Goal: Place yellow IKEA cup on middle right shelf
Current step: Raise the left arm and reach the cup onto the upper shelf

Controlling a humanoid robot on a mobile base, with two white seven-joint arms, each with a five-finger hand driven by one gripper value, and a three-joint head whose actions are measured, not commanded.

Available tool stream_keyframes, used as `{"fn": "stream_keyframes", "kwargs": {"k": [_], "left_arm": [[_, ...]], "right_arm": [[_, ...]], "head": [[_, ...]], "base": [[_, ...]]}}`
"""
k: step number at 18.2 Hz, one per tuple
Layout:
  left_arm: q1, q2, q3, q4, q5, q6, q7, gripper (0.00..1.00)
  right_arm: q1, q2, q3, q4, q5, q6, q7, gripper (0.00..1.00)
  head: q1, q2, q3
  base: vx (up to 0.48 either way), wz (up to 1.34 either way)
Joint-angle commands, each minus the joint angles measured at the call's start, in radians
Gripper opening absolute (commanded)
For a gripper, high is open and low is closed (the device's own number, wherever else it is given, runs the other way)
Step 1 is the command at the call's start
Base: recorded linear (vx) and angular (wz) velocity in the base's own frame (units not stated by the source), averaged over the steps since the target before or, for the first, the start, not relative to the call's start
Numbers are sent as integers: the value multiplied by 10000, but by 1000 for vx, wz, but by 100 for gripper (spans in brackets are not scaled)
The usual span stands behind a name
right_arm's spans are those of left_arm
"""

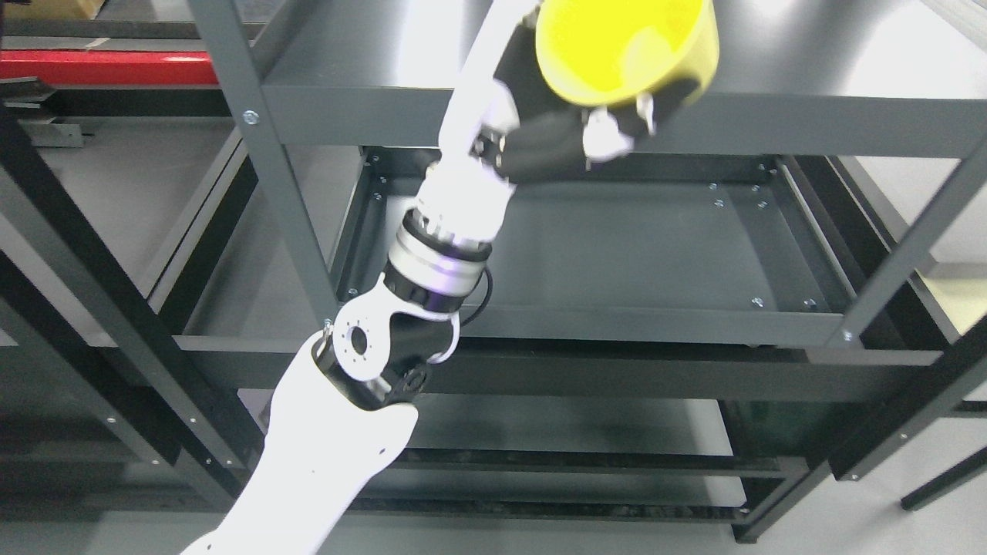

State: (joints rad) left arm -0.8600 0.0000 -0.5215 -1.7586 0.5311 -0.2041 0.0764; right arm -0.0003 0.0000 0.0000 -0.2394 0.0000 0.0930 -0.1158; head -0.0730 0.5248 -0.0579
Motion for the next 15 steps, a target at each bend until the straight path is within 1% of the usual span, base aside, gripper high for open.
{"fn": "stream_keyframes", "kwargs": {"k": [1,2,3,4,5,7,10,12,13,14,15], "left_arm": [[-2073,174,-399,390,671,1863,1640,0],[-2472,174,-399,405,854,2784,1887,0],[-2840,174,-430,481,1661,3917,1935,0],[-3011,174,-476,710,2352,4809,2011,0],[-3164,174,-506,1031,2723,5334,2058,0],[-3745,174,-553,1965,3216,5919,2043,0],[-4147,174,-553,3117,3372,6779,2043,0],[-4163,174,-553,3808,3142,7239,2058,2],[-4163,174,-553,4069,2777,7530,2058,3],[-4163,174,-553,4132,2545,7685,2043,4],[-4163,174,-553,4133,2406,7823,2043,6]], "right_arm": [[141,-175,169,1,-245,5,-8,99],[141,-175,169,1,-245,5,-8,99],[141,-175,169,1,-245,5,-8,99],[141,-175,169,1,-245,5,-8,99],[141,-175,169,1,-245,5,-8,99],[141,-175,169,1,-245,5,-8,99],[141,-175,169,1,-245,5,-8,99],[141,-175,169,1,-245,5,-8,99],[141,-175,169,1,-245,5,-8,99],[141,-175,169,1,-245,5,-8,99],[141,-175,169,1,-245,5,-8,99]], "head": [[0,0,0],[0,0,0],[0,-1,0],[0,-1,0],[0,-1,0],[0,-1,0],[0,-1,0],[0,-3,0],[0,-3,0],[0,-3,0],[0,-3,0]], "base": [[94,201],[28,141],[6,13],[6,13],[-13,-35],[-11,-32],[-3,-10],[0,0],[0,0],[0,0],[0,0]]}}
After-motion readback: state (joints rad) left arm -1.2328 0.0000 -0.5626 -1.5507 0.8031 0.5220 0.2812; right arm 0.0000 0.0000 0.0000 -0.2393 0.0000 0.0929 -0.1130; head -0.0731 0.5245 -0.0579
